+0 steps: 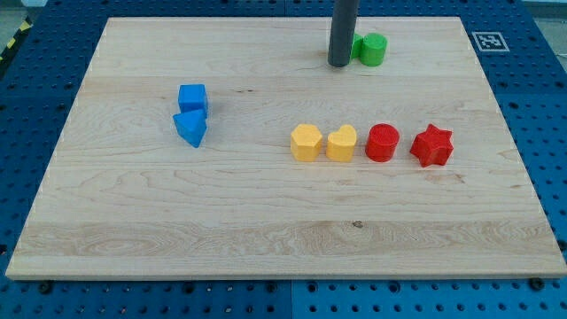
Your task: Push the red star towards blue cube
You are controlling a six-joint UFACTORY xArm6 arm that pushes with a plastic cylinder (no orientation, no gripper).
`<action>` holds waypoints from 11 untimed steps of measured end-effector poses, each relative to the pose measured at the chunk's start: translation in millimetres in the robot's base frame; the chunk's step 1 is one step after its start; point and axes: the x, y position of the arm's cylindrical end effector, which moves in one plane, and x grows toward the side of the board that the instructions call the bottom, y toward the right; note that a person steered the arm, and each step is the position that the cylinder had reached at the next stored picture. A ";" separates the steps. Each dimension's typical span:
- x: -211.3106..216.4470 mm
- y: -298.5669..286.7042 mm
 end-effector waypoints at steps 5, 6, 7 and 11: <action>162.7 168.8; 219.6 165.9; 220.5 165.8; 199.7 135.9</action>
